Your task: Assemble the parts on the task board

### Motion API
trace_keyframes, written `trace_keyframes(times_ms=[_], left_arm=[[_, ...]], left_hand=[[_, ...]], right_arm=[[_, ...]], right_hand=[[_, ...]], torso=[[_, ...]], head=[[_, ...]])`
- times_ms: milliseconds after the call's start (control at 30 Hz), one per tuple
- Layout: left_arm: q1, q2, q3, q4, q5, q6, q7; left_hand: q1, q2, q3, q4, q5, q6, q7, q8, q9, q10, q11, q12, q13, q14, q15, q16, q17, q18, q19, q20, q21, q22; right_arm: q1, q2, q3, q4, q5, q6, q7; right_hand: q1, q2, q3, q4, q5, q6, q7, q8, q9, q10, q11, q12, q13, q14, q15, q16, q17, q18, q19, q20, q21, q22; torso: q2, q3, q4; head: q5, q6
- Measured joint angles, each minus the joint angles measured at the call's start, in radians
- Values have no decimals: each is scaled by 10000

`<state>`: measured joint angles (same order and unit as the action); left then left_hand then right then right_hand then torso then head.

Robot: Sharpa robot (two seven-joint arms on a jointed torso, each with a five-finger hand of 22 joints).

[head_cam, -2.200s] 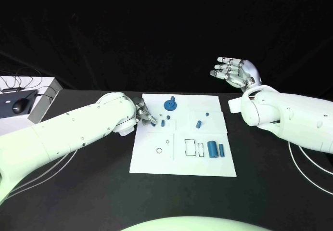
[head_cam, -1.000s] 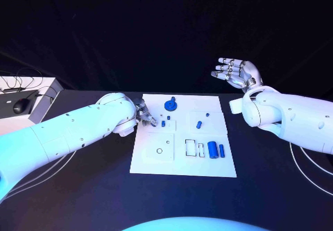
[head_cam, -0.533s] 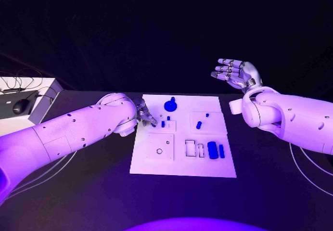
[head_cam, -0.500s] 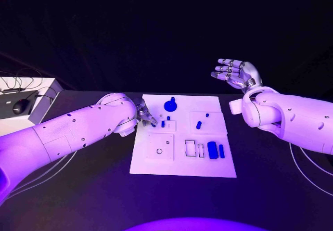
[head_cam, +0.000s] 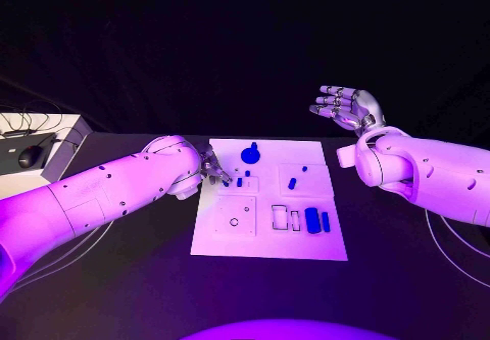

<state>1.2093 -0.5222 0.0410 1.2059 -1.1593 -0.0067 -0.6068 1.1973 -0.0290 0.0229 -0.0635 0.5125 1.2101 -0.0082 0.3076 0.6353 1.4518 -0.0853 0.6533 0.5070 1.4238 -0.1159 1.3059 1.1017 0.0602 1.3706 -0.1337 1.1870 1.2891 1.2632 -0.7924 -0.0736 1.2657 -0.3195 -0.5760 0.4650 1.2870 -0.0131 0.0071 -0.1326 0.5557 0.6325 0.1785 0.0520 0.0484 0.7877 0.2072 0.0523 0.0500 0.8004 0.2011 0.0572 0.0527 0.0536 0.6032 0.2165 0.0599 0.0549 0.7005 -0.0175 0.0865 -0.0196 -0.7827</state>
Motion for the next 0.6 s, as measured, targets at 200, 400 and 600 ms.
trace_keyframes(times_ms=[200, 400, 600], left_arm=[[2, 3, 1, 0, 5, -8, 0], [3, 0, 2, 10, 5, -14, 0], [3, -15, 2, 36, -1, -14, 1]], left_hand=[[134, 134, -372, 40, -175, 0, -1, 0, -75, 14, 14, 0, 1, 24, -24, 0, -1, 1, 0, 0, 0, 0], [136, 135, -410, 1, -230, 1, -1, 0, -76, 14, 16, 0, 11, 24, -23, 0, 12, 1, 0, 0, 0, 10], [216, 56, 219, 93, -256, 27, 24, -91, -161, 15, 19, 0, 11, 23, -22, 41, 26, 1, -1, 0, 0, 38]], right_arm=[[-1, -5, 0, 0, 0, 4, 0], [-3, -7, 0, 0, 0, 7, 0], [-8, -12, 0, 0, 0, 11, 0]], right_hand=[[0, 0, 0, 0, 0, 0, 0, 0, 0, 0, 0, 0, 0, -4, 5, 0, 1, -1, 0, 0, 0, 0], [0, 0, 0, 0, 0, 0, 0, 0, 0, 0, 0, 0, 0, -4, 5, 0, 1, 0, 1, 0, 0, 0], [0, 0, 0, 0, 0, 0, 0, 0, 0, 0, 0, 0, 0, -4, 4, 0, 1, 0, 1, 0, 0, 0]], torso=[[0, -4, 2], [3, -8, 2], [3, -8, 3]], head=[[-9, 8], [-15, 2], [-23, -11]])
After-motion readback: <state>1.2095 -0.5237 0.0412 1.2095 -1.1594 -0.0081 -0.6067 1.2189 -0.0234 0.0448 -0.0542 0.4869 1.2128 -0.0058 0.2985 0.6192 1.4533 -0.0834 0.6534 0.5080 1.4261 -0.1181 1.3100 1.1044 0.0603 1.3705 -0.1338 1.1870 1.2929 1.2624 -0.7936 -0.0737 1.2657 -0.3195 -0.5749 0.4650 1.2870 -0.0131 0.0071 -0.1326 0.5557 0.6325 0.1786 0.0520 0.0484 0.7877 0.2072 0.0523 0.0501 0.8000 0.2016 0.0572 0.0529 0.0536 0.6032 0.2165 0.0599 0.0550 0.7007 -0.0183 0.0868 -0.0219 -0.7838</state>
